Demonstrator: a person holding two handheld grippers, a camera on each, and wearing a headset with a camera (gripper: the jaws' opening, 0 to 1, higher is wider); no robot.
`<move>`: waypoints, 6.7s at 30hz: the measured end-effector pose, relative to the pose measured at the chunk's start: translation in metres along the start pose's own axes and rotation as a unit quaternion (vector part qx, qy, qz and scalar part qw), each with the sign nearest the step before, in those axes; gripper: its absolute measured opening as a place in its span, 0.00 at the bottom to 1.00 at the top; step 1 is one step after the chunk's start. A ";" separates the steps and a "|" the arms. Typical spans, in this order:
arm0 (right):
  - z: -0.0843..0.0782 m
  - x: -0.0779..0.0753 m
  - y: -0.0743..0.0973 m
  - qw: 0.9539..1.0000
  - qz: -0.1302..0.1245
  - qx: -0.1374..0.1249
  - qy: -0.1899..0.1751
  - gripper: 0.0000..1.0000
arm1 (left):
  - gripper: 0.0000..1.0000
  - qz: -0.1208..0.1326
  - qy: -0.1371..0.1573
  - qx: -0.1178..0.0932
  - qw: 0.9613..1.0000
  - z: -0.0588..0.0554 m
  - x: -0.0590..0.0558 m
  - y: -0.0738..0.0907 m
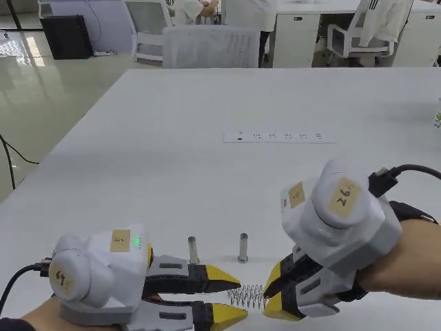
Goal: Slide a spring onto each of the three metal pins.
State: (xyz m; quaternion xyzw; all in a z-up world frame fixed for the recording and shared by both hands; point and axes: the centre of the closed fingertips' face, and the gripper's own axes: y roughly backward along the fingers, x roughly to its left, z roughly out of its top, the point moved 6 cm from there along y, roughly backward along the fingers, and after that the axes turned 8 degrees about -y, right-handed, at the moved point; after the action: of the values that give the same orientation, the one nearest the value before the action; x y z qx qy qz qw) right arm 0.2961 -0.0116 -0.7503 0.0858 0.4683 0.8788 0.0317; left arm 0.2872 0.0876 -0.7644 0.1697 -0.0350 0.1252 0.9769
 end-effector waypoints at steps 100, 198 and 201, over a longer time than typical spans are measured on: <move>0.047 0.016 -0.011 0.991 0.061 0.100 0.064 0.09 | 0.02 -0.038 0.002 0.039 0.999 -0.009 -0.014 -0.006; 0.002 -0.101 0.046 0.989 -0.066 0.127 -0.022 0.08 | 0.56 0.152 0.097 -0.010 0.984 -0.036 0.011 0.056; 0.000 -0.101 0.044 0.989 -0.064 0.130 -0.024 0.08 | 0.56 0.152 0.096 -0.009 0.984 -0.036 0.011 0.056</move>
State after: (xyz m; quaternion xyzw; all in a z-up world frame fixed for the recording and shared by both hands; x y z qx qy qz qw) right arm 0.3968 -0.0497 -0.7257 0.0805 0.5821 0.8043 0.0878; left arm 0.2841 0.1531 -0.7788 0.1405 0.0323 0.2876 0.9468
